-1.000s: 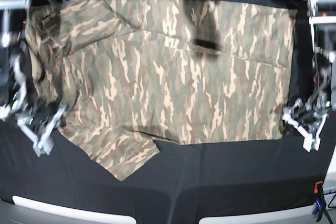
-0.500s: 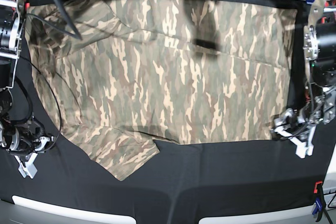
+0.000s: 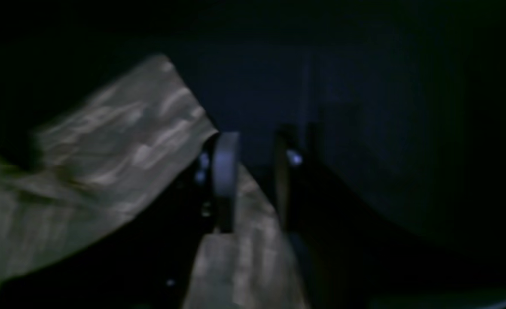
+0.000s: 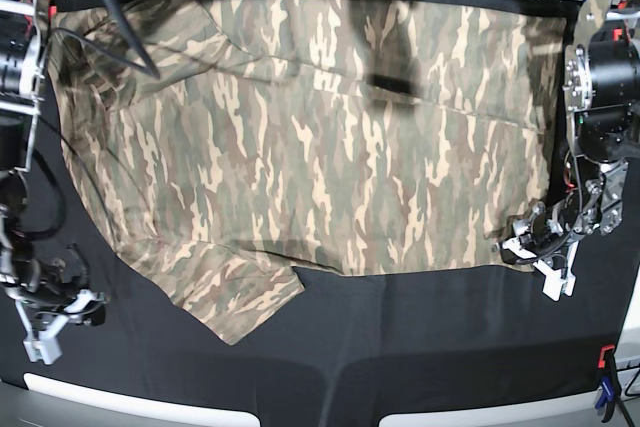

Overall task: Layout the t-shirt on the table in an organized manner, then fold the t-shirt properly
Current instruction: 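Reach both grippers down to the shirt's hem corners, then grasp the hem and fold it up onto the shoulders with both grippers, then grasp the folded strip end with the right gripper and fold it inward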

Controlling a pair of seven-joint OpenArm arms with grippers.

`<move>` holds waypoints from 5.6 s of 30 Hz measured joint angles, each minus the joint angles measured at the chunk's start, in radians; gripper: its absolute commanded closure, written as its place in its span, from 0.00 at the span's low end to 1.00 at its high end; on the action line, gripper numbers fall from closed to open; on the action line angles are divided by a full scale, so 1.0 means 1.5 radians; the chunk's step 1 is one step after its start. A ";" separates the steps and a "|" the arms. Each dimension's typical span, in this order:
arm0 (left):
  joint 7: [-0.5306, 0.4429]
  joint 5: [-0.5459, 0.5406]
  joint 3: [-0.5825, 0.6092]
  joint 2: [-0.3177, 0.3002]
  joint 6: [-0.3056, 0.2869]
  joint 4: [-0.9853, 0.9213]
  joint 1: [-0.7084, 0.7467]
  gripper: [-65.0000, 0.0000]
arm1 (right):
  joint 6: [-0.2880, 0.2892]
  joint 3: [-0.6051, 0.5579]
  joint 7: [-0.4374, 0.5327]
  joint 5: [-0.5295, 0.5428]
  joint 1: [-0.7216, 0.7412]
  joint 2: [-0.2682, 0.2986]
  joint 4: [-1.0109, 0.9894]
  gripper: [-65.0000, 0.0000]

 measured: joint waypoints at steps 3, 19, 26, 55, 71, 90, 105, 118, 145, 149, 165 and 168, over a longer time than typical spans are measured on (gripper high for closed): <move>0.000 0.000 0.000 -0.001 -0.002 0.000 0.000 1.00 | 0.009 -0.016 0.032 -0.016 0.024 -0.034 -0.063 0.42; 0.000 -0.004 0.000 -0.002 -0.002 0.000 0.002 1.00 | -0.019 -0.079 -0.011 -0.126 0.177 -0.026 -0.387 0.47; -0.001 -0.005 0.000 -0.002 -0.002 0.000 0.002 1.00 | -0.018 -0.079 -0.013 -0.141 0.158 -0.007 -0.408 0.47; -0.010 -0.069 0.000 0.000 0.012 0.038 0.013 1.00 | 0.084 -0.079 0.134 -0.216 0.073 0.000 -0.353 1.00; 0.068 -0.099 0.001 0.005 0.124 0.324 0.117 1.00 | 0.092 0.048 0.072 -0.049 -0.157 0.088 0.011 1.00; 0.066 -0.106 -0.132 0.010 0.160 0.723 0.416 1.00 | 0.116 0.285 0.050 -0.013 -0.472 0.061 0.332 1.00; 0.077 -0.106 -0.227 0.010 0.158 0.810 0.588 1.00 | 0.134 0.445 0.030 0.003 -0.698 -0.069 0.548 1.00; 0.120 -0.115 -0.227 0.011 0.143 0.810 0.612 1.00 | 0.134 0.515 -0.017 0.018 -0.744 -0.075 0.557 1.00; 0.122 -0.057 -0.231 0.006 0.156 0.810 0.609 0.51 | 0.118 0.500 -0.181 0.179 -0.640 -0.070 0.557 0.56; 0.120 -0.057 -0.231 0.006 0.156 0.810 0.608 0.51 | 0.105 0.434 -0.181 0.178 -0.593 -0.070 0.547 0.56; 0.119 -0.057 -0.230 0.006 0.156 0.898 0.608 0.51 | 0.007 0.099 -0.238 0.049 -0.338 -0.061 0.372 0.56; 0.118 -0.057 -0.230 0.006 0.156 0.899 0.608 0.51 | 0.008 0.085 -0.235 0.056 -0.273 -0.057 0.289 0.56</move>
